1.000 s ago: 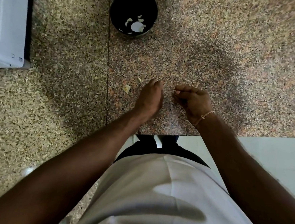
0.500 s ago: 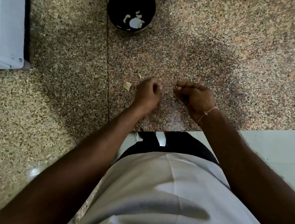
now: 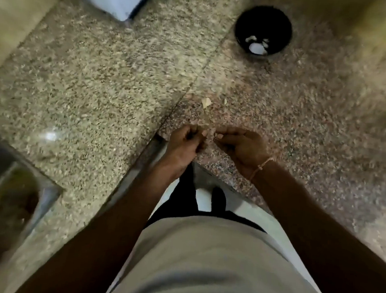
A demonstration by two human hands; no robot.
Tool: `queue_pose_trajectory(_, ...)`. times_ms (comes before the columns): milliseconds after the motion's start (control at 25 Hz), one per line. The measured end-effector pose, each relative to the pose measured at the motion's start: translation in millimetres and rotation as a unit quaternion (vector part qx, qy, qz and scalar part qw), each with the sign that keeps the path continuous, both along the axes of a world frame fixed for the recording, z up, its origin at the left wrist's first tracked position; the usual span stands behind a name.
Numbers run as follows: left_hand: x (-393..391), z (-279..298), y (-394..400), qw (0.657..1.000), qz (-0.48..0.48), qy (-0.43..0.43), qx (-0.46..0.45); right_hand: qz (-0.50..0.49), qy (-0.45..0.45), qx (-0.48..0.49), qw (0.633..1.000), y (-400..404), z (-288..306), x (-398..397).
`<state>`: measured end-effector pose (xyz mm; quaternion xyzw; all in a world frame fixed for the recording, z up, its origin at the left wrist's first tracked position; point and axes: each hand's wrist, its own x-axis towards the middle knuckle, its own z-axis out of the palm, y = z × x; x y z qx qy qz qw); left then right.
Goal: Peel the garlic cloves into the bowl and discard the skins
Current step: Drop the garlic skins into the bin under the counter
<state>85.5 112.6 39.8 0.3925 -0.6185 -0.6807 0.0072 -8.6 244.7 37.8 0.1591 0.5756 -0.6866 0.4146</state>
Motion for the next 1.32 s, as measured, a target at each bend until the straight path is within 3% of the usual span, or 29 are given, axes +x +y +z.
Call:
queue_pose_trajectory(200,98,26,12,0.973,0.227,0.039,0.032,0.275,0.027,-0.027,0.961,-43,15,48)
queue_pose_trajectory(320,180,25,21,0.935,0.352,0.043,0.009,0.327,0.005,-0.037,0.944,-70,14,111)
queue_pose_trajectory(560,349,21,72,0.833,0.553,0.030,0.005,0.509,-0.024,-0.053,0.859,-100,10,267)
queue_pose_trajectory(680,436,13,108,0.779,0.626,0.020,0.014,0.575,-0.029,-0.055,0.816,-100,1,365)
queue_pose_trajectory(840,534,-11,143,0.743,0.668,0.006,0.034,0.628,-0.012,-0.033,0.777,-90,-20,475)
queue_pose_trajectory(1080,624,-80,145,0.668,0.740,-0.009,0.085,0.693,0.039,0.039,0.719,-83,-80,592)
queue_pose_trajectory(1240,638,-172,129,0.613,0.784,-0.027,0.098,0.657,0.029,0.070,0.750,-101,-163,634)
queue_pose_trajectory(1320,640,-239,127,0.575,0.810,-0.008,0.111,0.673,0.047,0.079,0.734,-107,-228,653)
